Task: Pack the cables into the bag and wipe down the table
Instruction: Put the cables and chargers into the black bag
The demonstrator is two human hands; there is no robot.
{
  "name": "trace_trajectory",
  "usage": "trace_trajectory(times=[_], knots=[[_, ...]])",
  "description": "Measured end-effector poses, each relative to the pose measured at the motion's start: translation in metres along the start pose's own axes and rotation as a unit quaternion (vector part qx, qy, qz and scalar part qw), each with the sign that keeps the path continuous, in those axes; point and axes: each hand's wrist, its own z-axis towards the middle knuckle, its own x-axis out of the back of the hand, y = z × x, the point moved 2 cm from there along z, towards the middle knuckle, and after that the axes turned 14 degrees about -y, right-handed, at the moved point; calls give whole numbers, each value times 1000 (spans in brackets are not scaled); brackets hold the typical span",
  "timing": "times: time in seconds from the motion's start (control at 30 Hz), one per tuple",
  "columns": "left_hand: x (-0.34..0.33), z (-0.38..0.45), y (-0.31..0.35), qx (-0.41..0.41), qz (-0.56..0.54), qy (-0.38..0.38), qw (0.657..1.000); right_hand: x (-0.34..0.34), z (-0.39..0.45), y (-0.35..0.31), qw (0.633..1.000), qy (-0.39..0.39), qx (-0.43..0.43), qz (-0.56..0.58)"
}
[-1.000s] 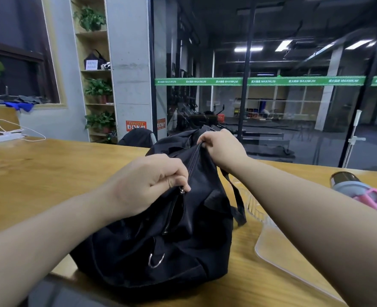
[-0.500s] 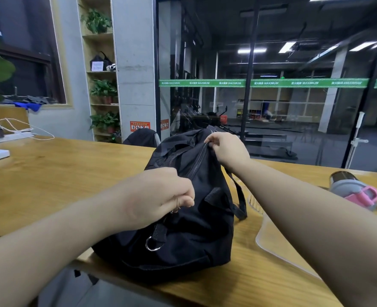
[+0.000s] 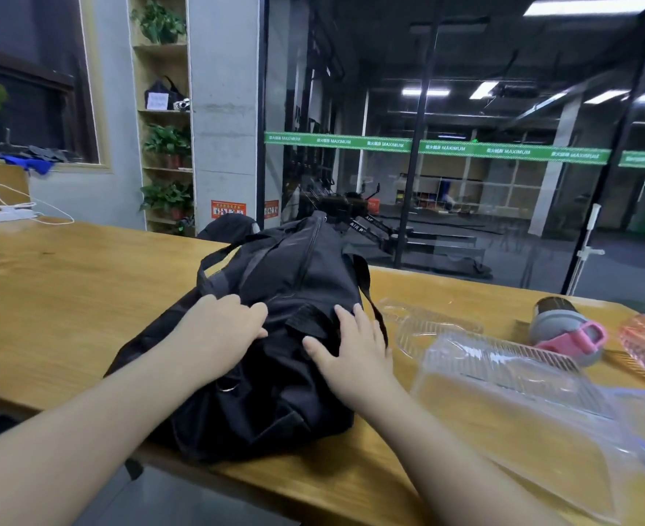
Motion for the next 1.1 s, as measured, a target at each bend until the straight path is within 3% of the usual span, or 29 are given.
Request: trace_trajectory(times=[0.1,0.2,0.3,0.4,0.47,0.73,0.93,1.1], knots=[[-2,5,7,34,-23,-8,999,-12,9,-1,998,-31,-42,46],[5,7,23,44,-47,64,996,-18,14,-3,997,-16,-38,68],[15,13,44,-24,-148,120,981,-20,15,-2,990,10,-35,138],[17,23,60,-40,-330,49,942,-18,17,3,943,70,-34,323],[7,30,67,-27,-399,26,916,-18,19,8,927,89,-42,362],[-39,46,58,21,-246,118,962,-15,42,2,964,-11,-52,262],[-62,73,23,49,-206,117,970,-36,87,-15,980,-23,-30,195],[-78,99,-25,76,-230,76,967,-57,124,-36,983,-81,5,164]])
